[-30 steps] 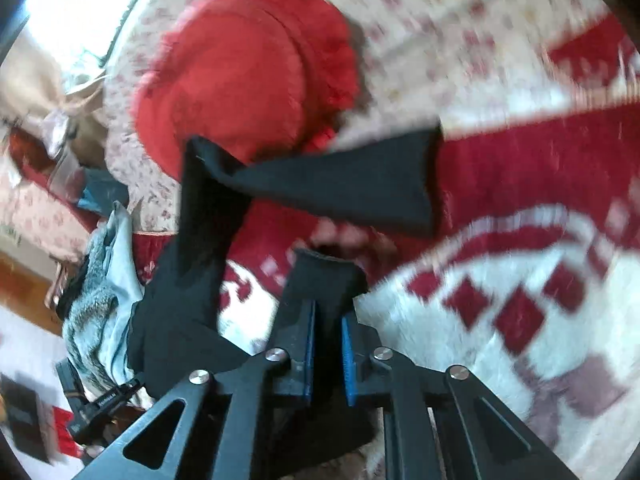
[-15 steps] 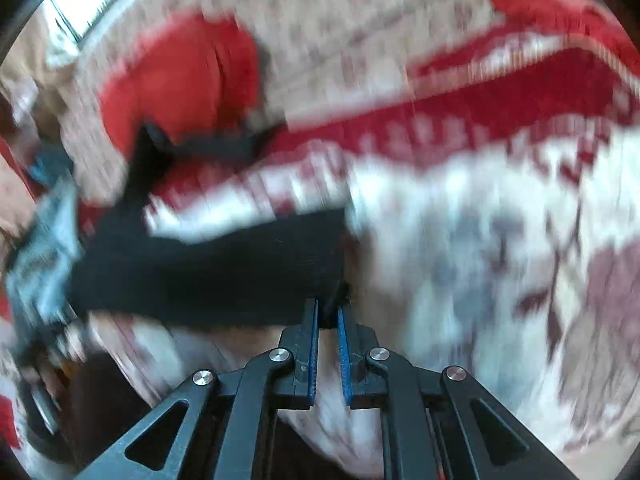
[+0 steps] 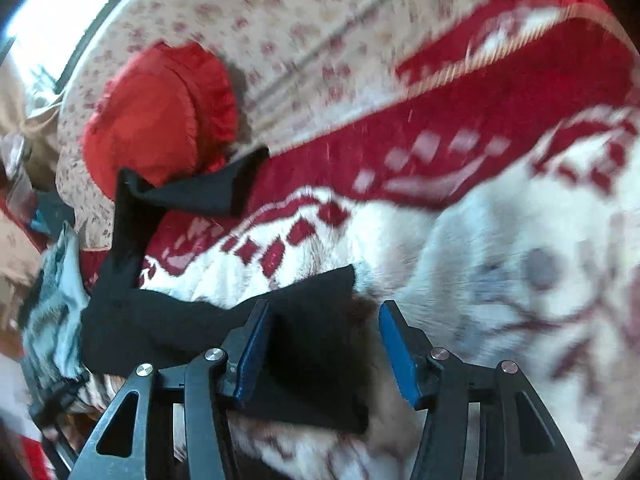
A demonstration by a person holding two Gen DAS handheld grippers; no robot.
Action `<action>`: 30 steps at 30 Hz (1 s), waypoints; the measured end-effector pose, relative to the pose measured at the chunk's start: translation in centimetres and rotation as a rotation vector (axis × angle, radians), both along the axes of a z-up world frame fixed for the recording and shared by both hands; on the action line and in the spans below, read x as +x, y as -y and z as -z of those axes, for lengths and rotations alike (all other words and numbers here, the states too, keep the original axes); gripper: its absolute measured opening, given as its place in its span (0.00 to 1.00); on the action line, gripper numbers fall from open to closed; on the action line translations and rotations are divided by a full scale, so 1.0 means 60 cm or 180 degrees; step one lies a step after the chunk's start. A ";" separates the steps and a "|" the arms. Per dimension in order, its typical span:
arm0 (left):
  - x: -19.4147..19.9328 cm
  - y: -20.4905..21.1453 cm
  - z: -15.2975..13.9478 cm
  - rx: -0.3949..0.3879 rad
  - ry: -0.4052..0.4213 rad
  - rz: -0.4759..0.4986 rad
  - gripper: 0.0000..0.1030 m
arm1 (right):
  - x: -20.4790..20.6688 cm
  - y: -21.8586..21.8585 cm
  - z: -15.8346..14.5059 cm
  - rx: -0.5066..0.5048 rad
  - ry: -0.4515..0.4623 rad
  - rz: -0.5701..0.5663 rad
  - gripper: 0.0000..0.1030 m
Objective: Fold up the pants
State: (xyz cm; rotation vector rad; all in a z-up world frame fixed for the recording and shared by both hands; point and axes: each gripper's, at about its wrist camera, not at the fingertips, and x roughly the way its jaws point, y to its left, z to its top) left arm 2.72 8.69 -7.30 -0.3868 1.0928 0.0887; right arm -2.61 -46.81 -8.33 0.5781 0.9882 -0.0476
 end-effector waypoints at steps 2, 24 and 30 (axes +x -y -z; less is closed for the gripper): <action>0.005 0.005 -0.003 0.0000 -0.0018 0.0010 0.09 | 0.014 -0.017 0.006 0.0125 0.0036 -0.0084 0.26; 0.034 0.043 -0.006 0.0258 0.0180 0.0168 0.45 | 0.029 -0.133 -0.079 -0.0347 0.0513 -0.0922 0.10; 0.060 0.035 0.019 0.0374 0.0106 0.0161 0.55 | 0.104 -0.296 -0.046 -0.0263 0.0422 -0.1689 0.10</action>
